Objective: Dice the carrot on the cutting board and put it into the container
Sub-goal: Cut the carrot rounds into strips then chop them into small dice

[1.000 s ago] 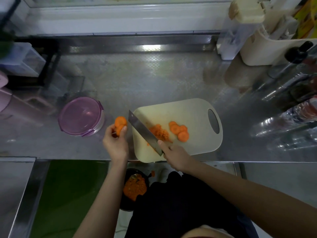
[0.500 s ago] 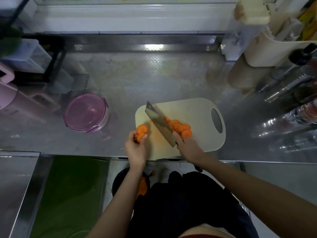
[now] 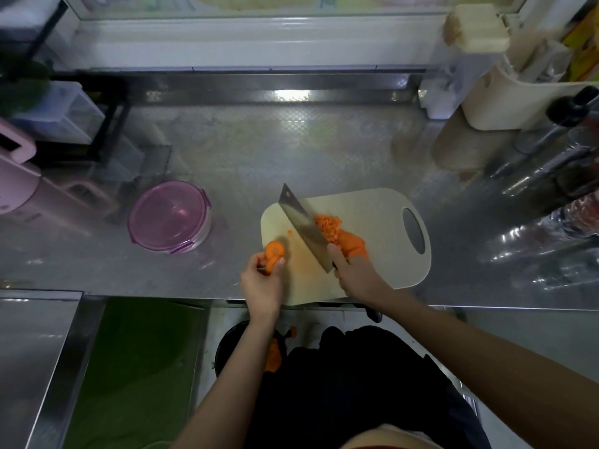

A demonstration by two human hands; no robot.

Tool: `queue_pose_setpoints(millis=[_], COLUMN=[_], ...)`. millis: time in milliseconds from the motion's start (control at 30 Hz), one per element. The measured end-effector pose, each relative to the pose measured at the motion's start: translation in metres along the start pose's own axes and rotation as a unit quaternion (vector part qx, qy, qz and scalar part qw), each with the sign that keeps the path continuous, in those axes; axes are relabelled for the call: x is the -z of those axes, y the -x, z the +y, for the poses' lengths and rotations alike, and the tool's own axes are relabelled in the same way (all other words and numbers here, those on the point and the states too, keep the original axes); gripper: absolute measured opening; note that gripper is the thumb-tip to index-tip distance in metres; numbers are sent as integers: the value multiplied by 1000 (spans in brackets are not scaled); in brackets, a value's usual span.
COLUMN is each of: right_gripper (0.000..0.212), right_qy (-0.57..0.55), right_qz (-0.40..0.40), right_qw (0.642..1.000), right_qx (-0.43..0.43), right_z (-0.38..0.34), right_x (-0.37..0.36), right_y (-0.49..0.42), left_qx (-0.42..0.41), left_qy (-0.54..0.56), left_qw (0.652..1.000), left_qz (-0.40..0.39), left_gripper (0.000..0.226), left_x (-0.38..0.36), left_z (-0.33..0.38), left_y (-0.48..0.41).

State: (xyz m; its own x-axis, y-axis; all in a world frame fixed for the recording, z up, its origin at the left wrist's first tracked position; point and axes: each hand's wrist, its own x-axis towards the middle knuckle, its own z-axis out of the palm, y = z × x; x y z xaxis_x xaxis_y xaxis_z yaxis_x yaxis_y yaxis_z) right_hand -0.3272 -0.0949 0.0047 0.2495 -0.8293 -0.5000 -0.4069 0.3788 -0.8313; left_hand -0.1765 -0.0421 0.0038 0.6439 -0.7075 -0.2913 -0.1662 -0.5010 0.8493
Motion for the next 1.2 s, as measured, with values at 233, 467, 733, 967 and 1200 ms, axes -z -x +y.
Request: queue_pose_setpoints(millis=[233,467,733,967,1200], right_gripper=[55,29,41,47,52], right_qy=[34,-27,19,44,123], right_qz=[-35,46,37,26,-5], right_qw=[996,998,999,999,992], right_qx=[-79,-24,4,8,19], right_z=[3,-1,0,0,-3], right_x=[-16,3,-8,-9,-12], right_y=[-3,0,3,4,15], left_qx=[-11,-5,-65,-100,-162], left_qy=[5,-6,-32,-117,-180], left_qw=[1000,1000,993,980,964], left_qz=[-19,-15,-91,-125,-110], left_gripper=[9,16,17,26,26], left_x=[4,2,-20,-16,-13], left_z=[-6,-4,13,-6,-15], left_y=[-1,-6,-16,-22,-22])
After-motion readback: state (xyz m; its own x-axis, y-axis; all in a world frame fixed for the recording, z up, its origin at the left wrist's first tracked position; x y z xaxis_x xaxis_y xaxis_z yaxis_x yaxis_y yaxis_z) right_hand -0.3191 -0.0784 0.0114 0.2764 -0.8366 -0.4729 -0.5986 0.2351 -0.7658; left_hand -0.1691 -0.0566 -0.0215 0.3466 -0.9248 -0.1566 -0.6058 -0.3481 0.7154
